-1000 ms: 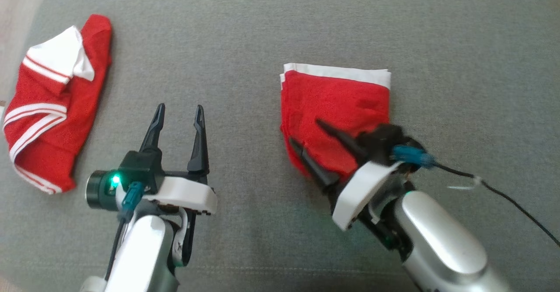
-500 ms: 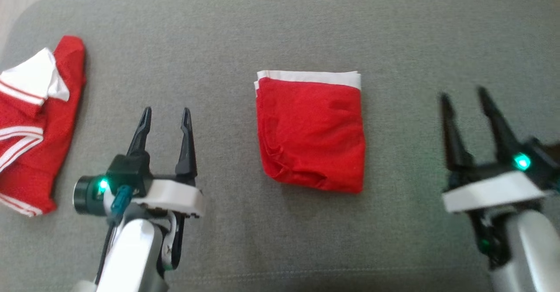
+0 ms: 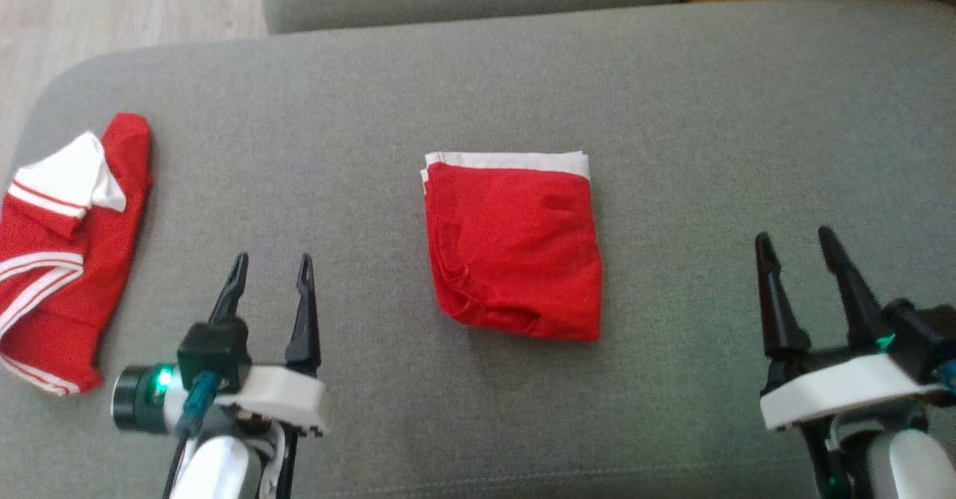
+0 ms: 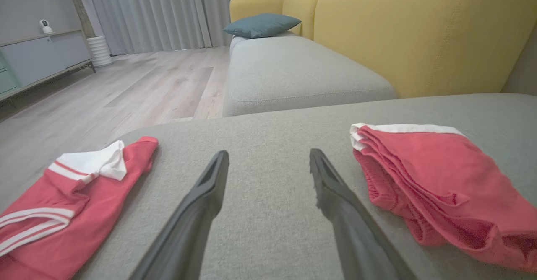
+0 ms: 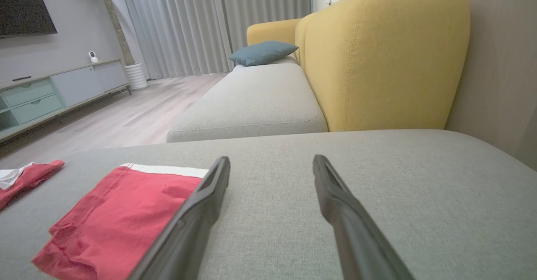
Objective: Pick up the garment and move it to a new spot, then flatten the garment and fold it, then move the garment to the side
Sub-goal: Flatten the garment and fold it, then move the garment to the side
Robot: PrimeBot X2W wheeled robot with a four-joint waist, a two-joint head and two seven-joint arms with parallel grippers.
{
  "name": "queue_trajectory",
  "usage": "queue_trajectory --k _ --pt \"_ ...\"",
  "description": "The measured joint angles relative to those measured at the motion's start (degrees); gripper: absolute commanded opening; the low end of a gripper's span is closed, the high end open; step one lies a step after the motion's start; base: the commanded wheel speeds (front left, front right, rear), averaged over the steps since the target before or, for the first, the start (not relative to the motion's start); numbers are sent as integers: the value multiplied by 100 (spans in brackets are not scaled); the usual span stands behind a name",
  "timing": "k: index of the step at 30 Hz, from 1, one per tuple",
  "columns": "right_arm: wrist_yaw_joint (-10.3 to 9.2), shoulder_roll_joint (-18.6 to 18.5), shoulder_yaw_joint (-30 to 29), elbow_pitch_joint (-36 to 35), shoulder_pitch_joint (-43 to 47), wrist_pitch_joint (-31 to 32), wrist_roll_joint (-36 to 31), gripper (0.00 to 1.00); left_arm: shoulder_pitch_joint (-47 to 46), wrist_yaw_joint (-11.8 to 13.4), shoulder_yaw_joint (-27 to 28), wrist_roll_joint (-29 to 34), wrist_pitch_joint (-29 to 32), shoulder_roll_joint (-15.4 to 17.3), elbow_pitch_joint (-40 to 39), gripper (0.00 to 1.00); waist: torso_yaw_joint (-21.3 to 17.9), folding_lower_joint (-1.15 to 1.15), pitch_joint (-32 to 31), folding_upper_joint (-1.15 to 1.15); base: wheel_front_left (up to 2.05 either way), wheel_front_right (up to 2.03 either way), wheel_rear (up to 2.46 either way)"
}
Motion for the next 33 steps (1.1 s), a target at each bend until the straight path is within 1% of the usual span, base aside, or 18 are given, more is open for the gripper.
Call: queue_trajectory --k 13,20,33 --pt "0 122 -13 -183 440 318 -154 100 474 99 -54 0 179 149 -198 100 67 0 -444 0 0 0 0" --pt "0 148 -63 -238 497 397 -204 100 558 147 -136 1 230 230 -318 100 89 0 -508 0 0 0 0" --pt "0 180 -79 -356 500 492 -255 100 555 179 -182 1 230 252 -364 100 114 0 -496 0 0 0 0"
